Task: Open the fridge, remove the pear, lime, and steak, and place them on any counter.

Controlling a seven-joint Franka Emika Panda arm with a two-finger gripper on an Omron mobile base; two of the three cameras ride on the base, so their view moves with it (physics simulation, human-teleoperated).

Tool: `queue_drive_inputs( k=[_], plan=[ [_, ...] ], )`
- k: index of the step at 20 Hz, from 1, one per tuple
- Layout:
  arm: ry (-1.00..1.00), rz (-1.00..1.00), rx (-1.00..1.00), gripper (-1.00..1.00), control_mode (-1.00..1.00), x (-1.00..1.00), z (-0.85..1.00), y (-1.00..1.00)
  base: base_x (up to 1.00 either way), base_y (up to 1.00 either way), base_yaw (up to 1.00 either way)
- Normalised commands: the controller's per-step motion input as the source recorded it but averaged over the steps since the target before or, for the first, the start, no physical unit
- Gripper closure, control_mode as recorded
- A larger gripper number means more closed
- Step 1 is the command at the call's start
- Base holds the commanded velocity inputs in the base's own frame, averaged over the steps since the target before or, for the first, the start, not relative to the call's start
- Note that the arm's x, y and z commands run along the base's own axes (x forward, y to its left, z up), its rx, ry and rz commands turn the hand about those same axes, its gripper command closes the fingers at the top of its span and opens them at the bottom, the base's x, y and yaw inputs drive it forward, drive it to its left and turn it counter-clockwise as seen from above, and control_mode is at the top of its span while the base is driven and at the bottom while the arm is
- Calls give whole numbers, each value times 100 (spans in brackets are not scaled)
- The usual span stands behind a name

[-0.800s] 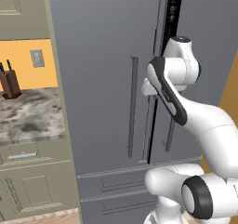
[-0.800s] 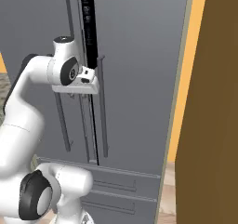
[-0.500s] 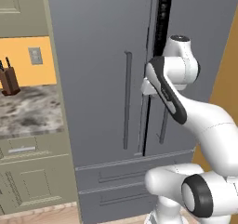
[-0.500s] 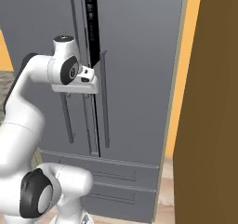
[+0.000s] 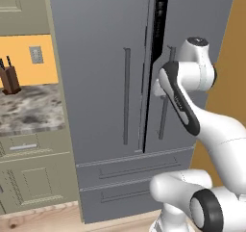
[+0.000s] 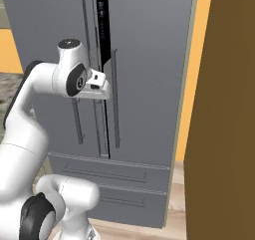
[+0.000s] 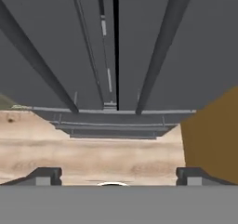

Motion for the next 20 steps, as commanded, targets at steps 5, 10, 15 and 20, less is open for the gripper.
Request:
queue_drive_inputs(
  k=[5,10,15,20],
  plan=[
    [-32,-8,0,-100,-100,48,6,-31,0,0,0],
    [-18,-3,1,-100,-100,75,0,-26,0,0,0],
    [-10,0,4,-100,-100,88,0,-15,0,0,0],
    [-7,0,4,-100,-100,66,0,-4,0,0,0]
  ],
)
